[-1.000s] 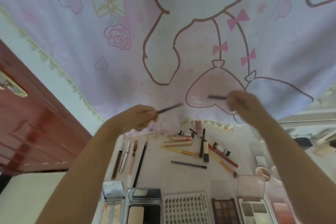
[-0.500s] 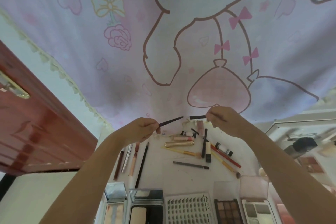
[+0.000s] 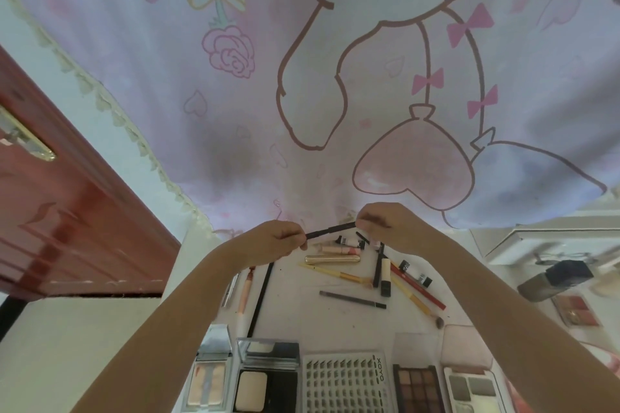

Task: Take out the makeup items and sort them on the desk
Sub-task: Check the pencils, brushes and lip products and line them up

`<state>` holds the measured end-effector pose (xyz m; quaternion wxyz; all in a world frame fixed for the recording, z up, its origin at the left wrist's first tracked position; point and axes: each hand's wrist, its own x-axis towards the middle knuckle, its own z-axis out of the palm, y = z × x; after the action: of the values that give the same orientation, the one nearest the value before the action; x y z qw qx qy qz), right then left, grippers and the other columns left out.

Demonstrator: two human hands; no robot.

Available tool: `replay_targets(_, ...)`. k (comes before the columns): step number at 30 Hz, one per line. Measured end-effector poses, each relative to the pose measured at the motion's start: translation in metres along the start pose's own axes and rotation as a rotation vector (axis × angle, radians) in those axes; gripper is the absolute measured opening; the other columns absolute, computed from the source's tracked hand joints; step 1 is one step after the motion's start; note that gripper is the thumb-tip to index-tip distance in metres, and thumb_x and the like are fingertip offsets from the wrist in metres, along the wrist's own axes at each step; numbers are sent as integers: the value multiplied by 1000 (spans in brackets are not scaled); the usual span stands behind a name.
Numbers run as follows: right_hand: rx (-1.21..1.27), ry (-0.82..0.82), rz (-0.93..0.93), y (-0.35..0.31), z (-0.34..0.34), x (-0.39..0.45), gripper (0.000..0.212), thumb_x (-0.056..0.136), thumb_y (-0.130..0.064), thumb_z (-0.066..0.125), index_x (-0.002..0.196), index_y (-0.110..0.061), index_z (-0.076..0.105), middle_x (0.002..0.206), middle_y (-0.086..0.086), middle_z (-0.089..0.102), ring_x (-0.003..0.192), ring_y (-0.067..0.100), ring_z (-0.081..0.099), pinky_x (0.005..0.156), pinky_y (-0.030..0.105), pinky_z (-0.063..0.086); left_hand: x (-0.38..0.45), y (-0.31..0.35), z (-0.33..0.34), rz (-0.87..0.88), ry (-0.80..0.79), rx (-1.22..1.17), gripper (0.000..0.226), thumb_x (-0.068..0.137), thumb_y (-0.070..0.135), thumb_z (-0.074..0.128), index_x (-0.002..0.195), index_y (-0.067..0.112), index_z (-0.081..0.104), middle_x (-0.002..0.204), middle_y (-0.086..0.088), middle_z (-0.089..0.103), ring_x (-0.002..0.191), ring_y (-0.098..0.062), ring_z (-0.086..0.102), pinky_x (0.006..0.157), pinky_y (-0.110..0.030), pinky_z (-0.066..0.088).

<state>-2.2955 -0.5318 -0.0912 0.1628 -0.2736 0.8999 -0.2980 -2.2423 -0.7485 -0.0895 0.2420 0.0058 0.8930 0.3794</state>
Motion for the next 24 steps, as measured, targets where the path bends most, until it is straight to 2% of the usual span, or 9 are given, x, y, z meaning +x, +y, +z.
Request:
replay_targets(3, 26, -64, 4, 3, 5, 12, 6, 90, -13, 52, 89, -14, 58, 74, -6, 55, 59, -5, 52, 60, 7, 41, 3, -8, 4, -43, -33, 95, 20, 98, 18, 36, 90, 17, 54, 62, 8, 40, 53, -3, 36, 46, -7, 30)
replay_targets(5, -35, -145, 11, 5, 14, 24, 9, 89, -11, 54, 95, -10, 61, 85, 1, 58, 74, 7, 56, 70, 16, 45, 4, -19, 12, -104, -61, 115, 23, 98, 19, 37, 102, 11, 58, 68, 9, 44, 60, -2, 41, 51, -6, 33)
replay_targets(7, -138, -235, 5, 7, 30, 40, 11, 88, -11, 53, 97, -9, 61, 88, -1, 54, 81, 14, 51, 76, 22, 42, 7, -32, 21, -154, -83, 168, 28, 97, 21, 39, 111, 8, 59, 81, 5, 54, 78, -9, 53, 70, -15, 39)
replay_targets(10, -247, -313, -20, 9, 60, 64, 15, 89, -8, 49, 99, -6, 60, 88, 2, 53, 82, 13, 46, 70, 20, 38, 11, -52, 33, -252, -136, 263, 31, 97, 23, 40, 117, 7, 58, 112, -12, 62, 104, -22, 58, 94, -32, 40)
replay_targets(14, -306, -356, -63, 10, 97, 96, 21, 86, 0, 45, 76, -14, 59, 77, 0, 54, 71, 15, 44, 62, 23, 35, 21, -77, 45, -309, -131, 288, 31, 93, 23, 47, 113, 5, 62, 112, -13, 65, 101, -22, 60, 87, -29, 46)
replay_targets(16, -327, -341, -89, 9, 114, 112, 22, 85, 1, 45, 92, -7, 64, 95, 10, 59, 82, 20, 47, 69, 24, 34, 25, -88, 48, -367, -109, 277, 29, 92, 23, 50, 107, 3, 65, 104, -12, 66, 97, -21, 59, 86, -30, 46)
replay_targets(19, -374, -347, -123, 9, 140, 133, 28, 86, 3, 44, 105, -5, 63, 111, 16, 56, 104, 28, 50, 79, 28, 41, 33, -102, 54, -457, -57, 294, 26, 89, 22, 52, 72, 5, 60, 72, -5, 57, 87, -22, 59, 76, -31, 47)
replay_targets(20, -386, -358, -141, 8, 147, 139, 28, 85, 4, 43, 104, -5, 63, 112, 17, 56, 105, 28, 51, 83, 29, 44, 35, -105, 55, -484, -42, 312, 26, 90, 22, 51, 72, 5, 58, 74, -6, 59, 92, -24, 61, 77, -32, 48)
replay_targets(24, -401, -408, -150, 8, 173, 156, 30, 83, 5, 44, 106, -3, 62, 118, 15, 54, 110, 29, 50, 89, 32, 45, 44, -115, 63, -566, 18, 315, 26, 94, 20, 46, 109, 1, 58, 114, -12, 61, 105, -26, 59, 83, -30, 48)
